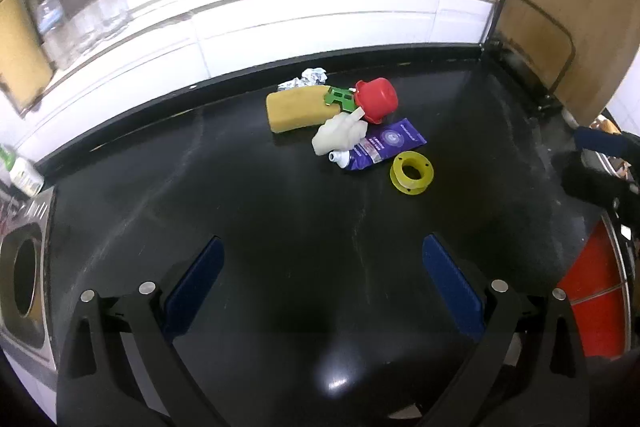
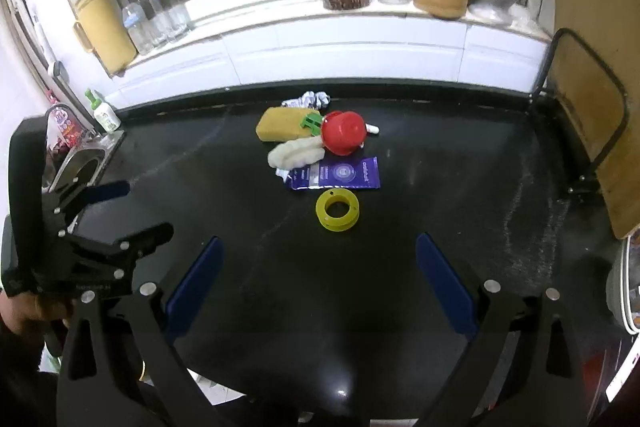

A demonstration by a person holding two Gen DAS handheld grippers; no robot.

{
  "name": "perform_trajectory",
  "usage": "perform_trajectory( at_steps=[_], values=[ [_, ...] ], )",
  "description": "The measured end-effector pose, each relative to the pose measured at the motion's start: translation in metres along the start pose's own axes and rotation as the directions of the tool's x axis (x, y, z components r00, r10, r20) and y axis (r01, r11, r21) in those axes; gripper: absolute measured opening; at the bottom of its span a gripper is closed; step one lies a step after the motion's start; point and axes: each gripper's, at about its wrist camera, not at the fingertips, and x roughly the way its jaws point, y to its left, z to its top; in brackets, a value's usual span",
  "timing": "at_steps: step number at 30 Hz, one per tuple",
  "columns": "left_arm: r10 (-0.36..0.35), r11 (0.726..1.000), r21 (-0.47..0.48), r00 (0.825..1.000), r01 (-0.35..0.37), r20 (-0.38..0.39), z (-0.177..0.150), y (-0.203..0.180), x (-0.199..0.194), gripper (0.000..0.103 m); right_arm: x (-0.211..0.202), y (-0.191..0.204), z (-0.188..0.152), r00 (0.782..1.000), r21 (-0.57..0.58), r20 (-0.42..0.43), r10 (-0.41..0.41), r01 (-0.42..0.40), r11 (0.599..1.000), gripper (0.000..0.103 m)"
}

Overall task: Collect trash
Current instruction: 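Grasp the white foam piece with the left tool while the right tool grasps the yellow tape roll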

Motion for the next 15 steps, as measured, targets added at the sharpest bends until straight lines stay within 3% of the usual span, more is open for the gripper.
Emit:
perform_trajectory(
  at_steps=[15],
  values=[
    [-0.086,0.995,0.042,0.996,0.087,-0.04,0.065,0.009,0.128,0.096,0.121,-0.023,0.007,0.992,-0.103,-0.124,0.011,-0.024,0.994,0.093]
  ],
)
